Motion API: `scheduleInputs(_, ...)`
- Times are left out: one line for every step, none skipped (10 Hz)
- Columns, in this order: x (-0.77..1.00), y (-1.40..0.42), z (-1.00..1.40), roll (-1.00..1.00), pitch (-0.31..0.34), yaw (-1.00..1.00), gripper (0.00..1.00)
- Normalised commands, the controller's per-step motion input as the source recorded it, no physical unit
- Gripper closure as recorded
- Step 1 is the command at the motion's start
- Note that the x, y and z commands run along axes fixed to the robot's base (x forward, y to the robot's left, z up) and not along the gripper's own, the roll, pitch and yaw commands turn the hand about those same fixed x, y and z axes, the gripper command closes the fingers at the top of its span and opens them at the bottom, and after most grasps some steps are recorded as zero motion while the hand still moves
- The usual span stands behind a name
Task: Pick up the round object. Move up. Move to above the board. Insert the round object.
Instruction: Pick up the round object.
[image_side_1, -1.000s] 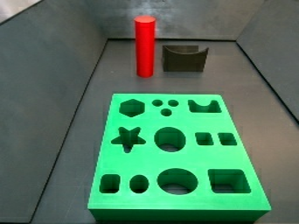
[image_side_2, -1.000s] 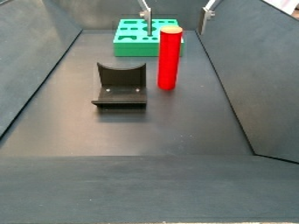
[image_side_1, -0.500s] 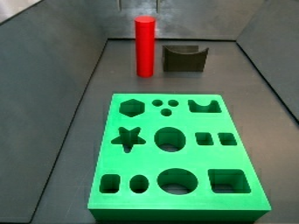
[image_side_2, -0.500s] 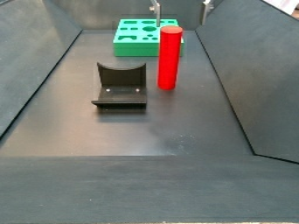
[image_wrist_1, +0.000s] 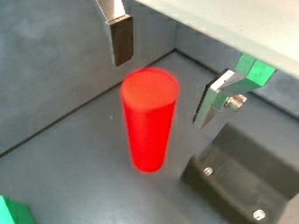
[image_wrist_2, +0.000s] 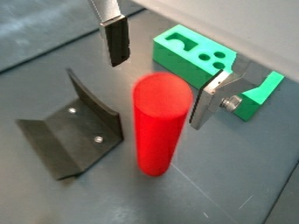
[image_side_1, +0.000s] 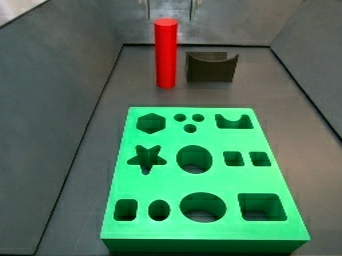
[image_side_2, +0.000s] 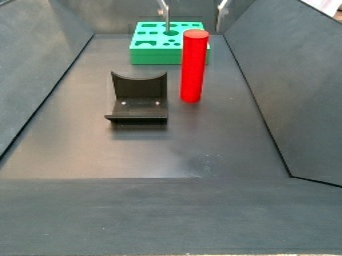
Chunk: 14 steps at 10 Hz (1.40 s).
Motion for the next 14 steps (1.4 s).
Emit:
scheduleInputs(-0.08,-0.13,-0.53,-0.15,-0.104,0.0,0.0)
scheduleInputs(0.09,0.0,-0.76,-0.1,-0.076,0.0,0.0)
scheduleInputs(0.21,0.31,-0.36,0.0,0.0,-0.11,0.0)
scheduleInputs(0.23,0.18,-0.1,0.0,0.029,-0.09,0.0)
scheduleInputs(0.06,0.0,0.0,-0.02,0.01,-0.05,0.0)
scheduleInputs(0.02,0.02,0.0,-0.07,0.0,-0.03,0.0)
scheduleInputs(0.0,0.0,0.0,0.0,0.0,0.0,0.0)
scheduleInputs(0.0,0.0,0.0,0.0,0.0,0.0,1.0)
scheduleInputs(0.0,0.0,0.0,0.0,0.0,0.0,1.0)
scheduleInputs(0.0,0.0,0.0,0.0,0.0,0.0,1.0)
scheduleInputs(0.0,0.0,0.0,0.0,0.0,0.0,1.0)
scheduleInputs(0.0,0.0,0.0,0.0,0.0,0.0,1.0)
scheduleInputs(0.0,0.0,0.0,0.0,0.0,0.0,1.0)
scheduleInputs(0.0,0.0,0.0,0.0,0.0,0.0,1.0)
